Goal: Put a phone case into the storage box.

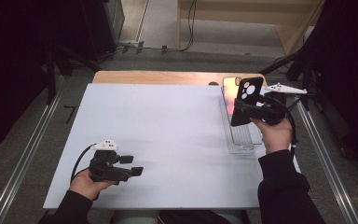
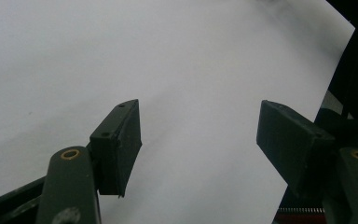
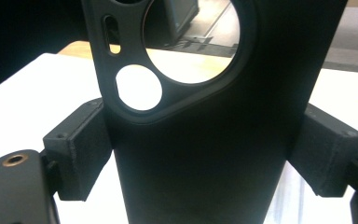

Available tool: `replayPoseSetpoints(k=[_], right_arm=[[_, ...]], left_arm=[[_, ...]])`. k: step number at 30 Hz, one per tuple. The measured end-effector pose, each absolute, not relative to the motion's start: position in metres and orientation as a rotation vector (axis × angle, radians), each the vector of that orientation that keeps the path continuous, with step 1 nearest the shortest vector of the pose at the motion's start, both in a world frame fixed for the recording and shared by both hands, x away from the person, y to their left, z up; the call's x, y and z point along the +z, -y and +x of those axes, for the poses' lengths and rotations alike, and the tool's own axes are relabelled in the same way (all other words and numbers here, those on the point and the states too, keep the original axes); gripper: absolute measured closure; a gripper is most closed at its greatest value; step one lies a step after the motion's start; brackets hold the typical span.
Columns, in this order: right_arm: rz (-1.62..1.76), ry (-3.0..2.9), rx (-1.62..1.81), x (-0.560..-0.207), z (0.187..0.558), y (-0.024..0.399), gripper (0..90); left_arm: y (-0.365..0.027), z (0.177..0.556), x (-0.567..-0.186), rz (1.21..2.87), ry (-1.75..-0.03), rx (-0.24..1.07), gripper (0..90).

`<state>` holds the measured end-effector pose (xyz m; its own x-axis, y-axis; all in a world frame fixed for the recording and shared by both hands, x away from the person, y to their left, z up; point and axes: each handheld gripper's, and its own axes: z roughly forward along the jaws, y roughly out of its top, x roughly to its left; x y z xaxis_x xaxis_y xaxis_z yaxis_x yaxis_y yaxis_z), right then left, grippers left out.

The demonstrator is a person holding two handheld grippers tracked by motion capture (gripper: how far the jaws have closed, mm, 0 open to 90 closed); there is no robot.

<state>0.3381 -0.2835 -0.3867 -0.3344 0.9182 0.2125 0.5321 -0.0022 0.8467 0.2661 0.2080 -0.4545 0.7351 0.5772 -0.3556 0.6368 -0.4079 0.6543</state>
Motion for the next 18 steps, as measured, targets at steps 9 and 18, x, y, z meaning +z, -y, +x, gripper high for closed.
replayPoseSetpoints(k=[9, 18], right_arm=[[1.552, -1.858, 1.218, -0.405, 0.362, 0.289, 12.8], [1.608, -1.831, 1.178, -0.427, 0.388, 0.287, 12.7]], left_arm=[[-0.208, 0.266, -0.455, 2.112, -0.920, -0.087, 30.9], [-0.208, 0.267, -0.456, 2.112, -0.916, -0.084, 30.9]])
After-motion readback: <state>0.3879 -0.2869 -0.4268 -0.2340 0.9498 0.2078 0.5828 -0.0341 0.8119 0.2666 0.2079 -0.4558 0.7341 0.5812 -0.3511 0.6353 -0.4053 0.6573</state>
